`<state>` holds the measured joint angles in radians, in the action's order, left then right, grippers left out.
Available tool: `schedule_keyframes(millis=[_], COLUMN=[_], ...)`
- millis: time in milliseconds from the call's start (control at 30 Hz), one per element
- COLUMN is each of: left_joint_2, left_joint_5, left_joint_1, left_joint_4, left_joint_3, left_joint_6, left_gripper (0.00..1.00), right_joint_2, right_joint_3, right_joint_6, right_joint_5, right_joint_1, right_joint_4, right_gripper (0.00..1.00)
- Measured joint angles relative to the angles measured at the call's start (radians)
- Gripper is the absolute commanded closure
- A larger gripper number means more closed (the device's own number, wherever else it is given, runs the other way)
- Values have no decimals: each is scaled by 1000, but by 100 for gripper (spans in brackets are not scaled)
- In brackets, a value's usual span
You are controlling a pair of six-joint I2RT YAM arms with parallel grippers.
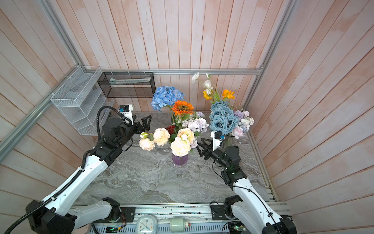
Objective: Arrange the flowers into the vase
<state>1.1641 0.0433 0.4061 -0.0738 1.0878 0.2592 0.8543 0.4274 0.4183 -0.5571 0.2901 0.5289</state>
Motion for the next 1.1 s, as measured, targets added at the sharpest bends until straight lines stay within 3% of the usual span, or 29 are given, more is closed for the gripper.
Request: schedule_keyframes(millis=[400, 633, 900, 1100], left_joint_2=[41, 41, 42, 42], left_joint_5=[-17, -17, -17, -17], left_joint_1=[-13, -19, -26, -26], left_joint_4=[11, 11, 16, 17], left_joint_3=[0, 0, 0, 0], left_joint_6=[16, 16, 24, 27], left_gripper=[0, 0, 0, 0], right_joint_2=[182, 295, 375, 374], right_joint_3=[4, 83, 106, 111], right_joint_6=[77, 108, 124, 74], right_joint_5=[-56, -116, -141, -115], right_joint_1=[-8, -5, 38, 100], right_joint_4=[274, 344, 405, 369], right_gripper=[37, 40, 62, 70])
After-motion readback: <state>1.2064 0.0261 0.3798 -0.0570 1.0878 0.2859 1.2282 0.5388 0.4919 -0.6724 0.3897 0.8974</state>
